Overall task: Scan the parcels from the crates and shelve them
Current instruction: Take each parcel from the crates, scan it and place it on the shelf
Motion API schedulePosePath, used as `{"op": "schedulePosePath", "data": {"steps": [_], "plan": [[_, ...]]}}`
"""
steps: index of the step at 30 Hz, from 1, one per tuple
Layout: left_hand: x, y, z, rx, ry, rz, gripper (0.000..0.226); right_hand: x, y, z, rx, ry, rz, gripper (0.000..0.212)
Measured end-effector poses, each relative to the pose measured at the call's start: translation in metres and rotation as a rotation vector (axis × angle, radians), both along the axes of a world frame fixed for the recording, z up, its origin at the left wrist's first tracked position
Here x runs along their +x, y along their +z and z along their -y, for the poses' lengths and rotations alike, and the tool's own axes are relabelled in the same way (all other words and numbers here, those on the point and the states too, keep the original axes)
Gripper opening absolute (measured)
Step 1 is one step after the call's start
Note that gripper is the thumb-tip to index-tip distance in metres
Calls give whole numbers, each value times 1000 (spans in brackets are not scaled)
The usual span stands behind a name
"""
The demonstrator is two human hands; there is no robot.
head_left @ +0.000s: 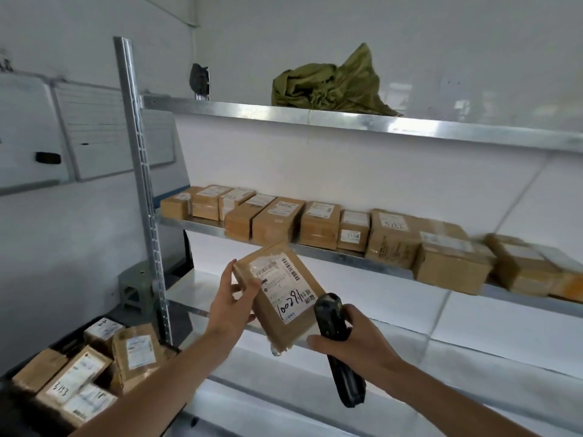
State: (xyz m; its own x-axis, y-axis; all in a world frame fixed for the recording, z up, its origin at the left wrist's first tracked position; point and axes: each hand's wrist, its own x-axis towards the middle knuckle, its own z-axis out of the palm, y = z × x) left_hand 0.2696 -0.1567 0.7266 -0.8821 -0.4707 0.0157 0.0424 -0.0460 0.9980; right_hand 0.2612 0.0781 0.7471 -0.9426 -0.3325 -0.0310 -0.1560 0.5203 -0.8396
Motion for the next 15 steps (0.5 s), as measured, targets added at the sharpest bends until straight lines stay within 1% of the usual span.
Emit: {"op": "schedulePosePath", "data": {"steps": [4, 5, 7, 11, 13, 15], "plan": [[-18, 5, -41, -74, 75, 31, 74, -7, 2, -40, 28, -9, -23, 51], [-22, 4, -51, -97, 102, 51, 71, -10, 1, -50, 32, -16, -29, 50], [-30, 3, -69, -140, 127, 85, 58, -15, 0, -70, 40, -29, -40, 50], [-39, 7, -102, -206, 123, 85, 40, -21, 0, -105, 26, -23, -31, 46], [-42, 8, -119, -243, 94, 84, 31, -25, -3, -119, 23, -8, -10, 51], [-47, 7, -137, -259, 65, 83, 27, -28, -6, -131, 16, -1, 17, 55]]}}
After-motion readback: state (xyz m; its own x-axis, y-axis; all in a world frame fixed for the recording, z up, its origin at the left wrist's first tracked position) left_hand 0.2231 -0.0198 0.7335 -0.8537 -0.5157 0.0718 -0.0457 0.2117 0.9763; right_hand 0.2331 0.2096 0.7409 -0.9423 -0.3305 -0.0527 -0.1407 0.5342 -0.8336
